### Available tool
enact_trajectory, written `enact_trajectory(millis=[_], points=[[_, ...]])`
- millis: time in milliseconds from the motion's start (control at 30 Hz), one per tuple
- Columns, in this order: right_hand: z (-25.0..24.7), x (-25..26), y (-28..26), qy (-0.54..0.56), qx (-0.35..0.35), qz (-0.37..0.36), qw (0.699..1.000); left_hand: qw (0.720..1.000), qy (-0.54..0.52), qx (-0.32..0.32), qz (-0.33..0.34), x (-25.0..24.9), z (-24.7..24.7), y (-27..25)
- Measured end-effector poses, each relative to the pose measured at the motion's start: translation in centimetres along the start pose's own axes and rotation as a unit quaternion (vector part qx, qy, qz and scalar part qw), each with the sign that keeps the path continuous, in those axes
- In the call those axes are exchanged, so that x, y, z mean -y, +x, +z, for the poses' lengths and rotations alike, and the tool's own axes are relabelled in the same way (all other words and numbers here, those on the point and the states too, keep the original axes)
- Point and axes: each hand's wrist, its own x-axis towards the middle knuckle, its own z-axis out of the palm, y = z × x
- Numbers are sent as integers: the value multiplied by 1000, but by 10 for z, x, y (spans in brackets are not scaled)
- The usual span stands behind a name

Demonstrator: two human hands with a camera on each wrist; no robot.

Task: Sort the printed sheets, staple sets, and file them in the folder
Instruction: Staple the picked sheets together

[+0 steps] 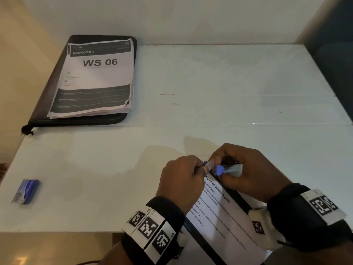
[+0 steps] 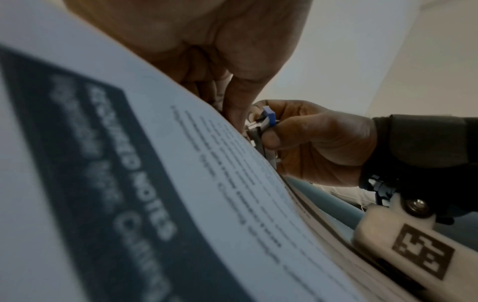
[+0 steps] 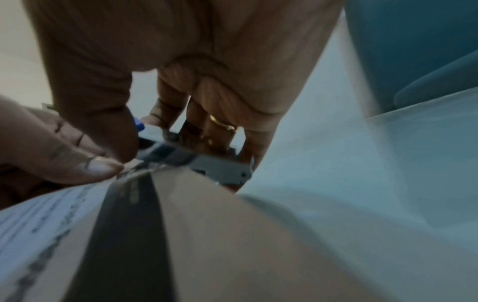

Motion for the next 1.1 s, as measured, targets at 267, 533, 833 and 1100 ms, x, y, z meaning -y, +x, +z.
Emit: enact_trajectory(millis=[267, 533, 833, 1100], points=[[-4, -2, -2, 7, -2, 29, 1000, 999, -17, 30, 7, 1, -3, 3], [-11, -11, -4, 7, -35, 55, 998, 994, -98, 32, -21, 6, -4, 5], [-9, -5, -3, 0, -2, 57, 998, 997, -64, 30, -15, 5, -3, 4], [-8, -8, 1, -35, -39, 68, 996, 998, -53, 27, -1, 5, -6, 3]])
